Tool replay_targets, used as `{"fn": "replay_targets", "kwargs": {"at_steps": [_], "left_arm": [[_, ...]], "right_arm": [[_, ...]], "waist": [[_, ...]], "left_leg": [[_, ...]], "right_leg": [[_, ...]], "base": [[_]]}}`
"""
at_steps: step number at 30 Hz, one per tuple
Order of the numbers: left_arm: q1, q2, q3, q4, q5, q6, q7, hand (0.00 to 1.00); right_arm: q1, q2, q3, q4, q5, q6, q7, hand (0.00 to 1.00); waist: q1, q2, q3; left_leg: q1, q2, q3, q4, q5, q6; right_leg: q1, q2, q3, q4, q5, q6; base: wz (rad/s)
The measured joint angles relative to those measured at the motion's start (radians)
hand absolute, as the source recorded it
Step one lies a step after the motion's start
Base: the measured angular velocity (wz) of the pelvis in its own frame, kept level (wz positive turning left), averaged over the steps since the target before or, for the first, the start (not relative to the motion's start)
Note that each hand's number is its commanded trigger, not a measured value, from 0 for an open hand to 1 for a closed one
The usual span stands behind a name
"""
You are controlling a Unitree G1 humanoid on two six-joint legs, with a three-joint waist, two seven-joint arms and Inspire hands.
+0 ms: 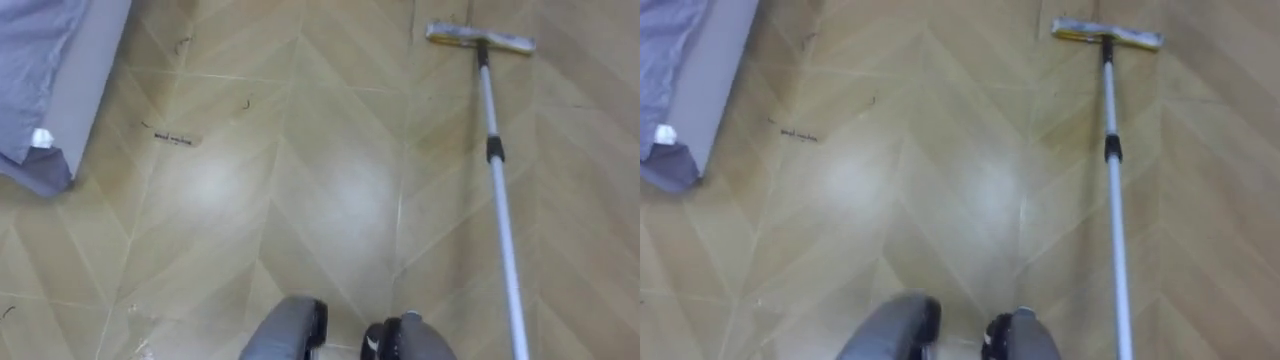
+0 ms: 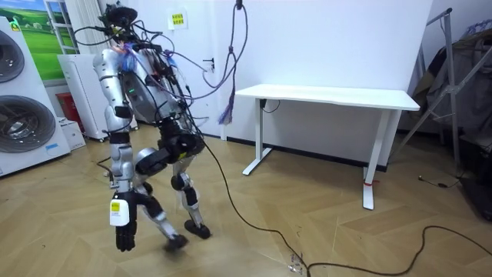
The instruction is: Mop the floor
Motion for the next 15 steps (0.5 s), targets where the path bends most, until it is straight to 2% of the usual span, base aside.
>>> {"fn": "replay_targets", "kwargs": {"at_steps": [1, 2, 3, 4, 5, 6, 7, 8, 9, 10, 11, 12, 13, 14, 15], "left_arm": [[0.007, -0.001, 0.0, -0.011, 0.028, 0.006, -0.007, 0.0], [0.015, -0.001, -0.001, -0.024, 0.03, 0.01, -0.014, 0.0], [0.019, -0.003, -0.001, -0.042, 0.031, 0.021, -0.031, 0.0], [0.016, -0.009, 0.001, -0.045, 0.041, 0.035, -0.045, 0.0], [0.014, -0.016, 0.001, -0.051, 0.059, 0.042, -0.046, 0.0], [0.0, -0.037, 0.002, -0.052, 0.081, 0.049, -0.046, 0.0], [-0.007, -0.058, 0.008, -0.055, 0.084, 0.047, -0.046, 0.0], [-0.007, -0.064, 0.012, -0.057, 0.084, 0.045, -0.046, 0.0], [0.004, -0.07, 0.018, -0.065, 0.082, 0.039, -0.044, 0.0], [0.005, -0.07, 0.017, -0.067, 0.079, 0.039, -0.041, 0.0], [0.005, -0.074, 0.014, -0.074, 0.08, 0.039, -0.033, 0.0], [0.002, -0.083, 0.013, -0.09, 0.081, 0.03, -0.022, 0.0], [-0.003, -0.088, 0.013, -0.095, 0.081, 0.02, -0.013, 0.0], [-0.005, -0.099, 0.016, -0.112, 0.081, 0.008, 0.006, 0.0], [-0.007, -0.109, 0.015, -0.118, 0.08, -0.002, 0.017, 0.0]], "right_arm": [[-0.001, -0.02, -0.001, -0.019, 0.01, -0.007, 0.007, 1.0], [0.005, -0.025, 0.001, -0.019, 0.028, -0.007, 0.011, 1.0], [0.042, -0.033, 0.015, -0.018, 0.058, -0.01, 0.017, 1.0], [0.115, -0.033, 0.018, -0.015, 0.074, -0.02, 0.021, 1.0], [0.158, -0.037, 0.018, -0.011, 0.074, -0.021, 0.029, 1.0], [0.238, -0.041, 0.016, 0.007, 0.076, -0.022, 0.029, 1.0], [0.326, -0.032, 0.014, 0.02, 0.08, -0.023, 0.017, 1.0], [0.369, -0.023, 0.012, 0.02, 0.088, -0.024, 0.009, 1.0], [0.421, 0.005, 0.007, 0.02, 0.094, -0.025, -0.003, 1.0], [0.435, 0.02, 0.007, 0.02, 0.099, -0.03, -0.007, 1.0], [0.451, 0.044, 0.007, 0.02, 0.109, -0.039, -0.011, 1.0], [0.462, 0.06, 0.007, 0.021, 0.114, -0.053, -0.02, 1.0], [0.468, 0.067, 0.007, 0.021, 0.113, -0.059, -0.028, 1.0], [0.47, 0.08, 0.009, 0.019, 0.11, -0.061, -0.053, 1.0], [0.47, 0.089, 0.025, 0.014, 0.108, -0.064, -0.075, 1.0]], "waist": [[0.0, 0.003, -0.0012], [-0.001, 0.009, -0.002], [-0.004, 0.02, -0.0082], [-0.017, 0.04, -0.018], [-0.028, 0.044, -0.0289], [-0.061, 0.067, -0.0362], [-0.082, 0.095, -0.0474], [-0.084, 0.102, -0.053], [-0.09, 0.11, -0.0591], [-0.096, 0.113, -0.0589], [-0.116, 0.126, -0.0569], [-0.139, 0.142, -0.0542], [-0.145, 0.147, -0.0514], [-0.145, 0.16, -0.0454], [-0.148, 0.17, -0.0394]], "left_leg": [[0.029, -0.002, -0.005, -0.221, -0.013, -0.001], [0.056, 0.0, -0.009, -0.323, -0.009, 0.001], [0.103, -0.002, -0.003, -0.472, -0.005, 0.005], [0.123, -0.019, 0.01, -0.479, 0.004, 0.07], [0.129, -0.034, 0.016, -0.476, -0.014, 0.097], [0.145, -0.066, 0.03, -0.463, -0.041, 0.118], [0.163, -0.087, 0.044, -0.442, -0.075, 0.146], [0.178, -0.093, 0.049, -0.433, -0.095, 0.153], [0.21, -0.102, 0.052, -0.425, -0.132, 0.159], [0.228, -0.107, 0.049, -0.428, -0.142, 0.161], [0.251, -0.123, 0.025, -0.43, -0.148, 0.167], [0.267, -0.154, -0.045, -0.433, -0.149, 0.165], [0.278, -0.167, -0.078, -0.44, -0.153, 0.157], [0.302, -0.183, -0.151, -0.457, -0.167, 0.134], [0.328, -0.196, -0.208, -0.476, -0.168, 0.13]], "right_leg": [[0.047, 0.001, -0.008, -0.03, -0.018, 0.013], [0.071, 0.001, -0.008, -0.046, -0.028, 0.016], [0.127, 0.001, -0.015, -0.075, -0.049, 0.03], [0.172, -0.015, -0.025, -0.098, -0.073, 0.042], [0.182, -0.025, -0.015, -0.088, -0.079, 0.049], [0.171, -0.047, 0.014, -0.002, -0.059, 0.077], [0.134, -0.063, 0.049, 0.128, 0.019, 0.119], [0.112, -0.063, 0.07, 0.188, 0.071, 0.126], [0.082, -0.054, 0.108, 0.266, 0.18, 0.143], [0.08, -0.049, 0.12, 0.281, 0.222, 0.145], [0.085, -0.039, 0.132, 0.284, 0.287, 0.143], [0.085, -0.032, 0.139, 0.287, 0.332, 0.141], [0.077, -0.024, 0.141, 0.293, 0.333, 0.144], [0.039, 0.003, 0.146, 0.29, 0.284, 0.14], [-0.003, 0.022, 0.128, 0.27, 0.218, 0.133]], "base": [[0.25], [0.53], [0.71], [0.91], [1.32], [1.42], [1.2], [0.41], [-0.15], [-0.32], [-0.29], [-0.31], [-0.52], [-0.72], [-0.96]]}}
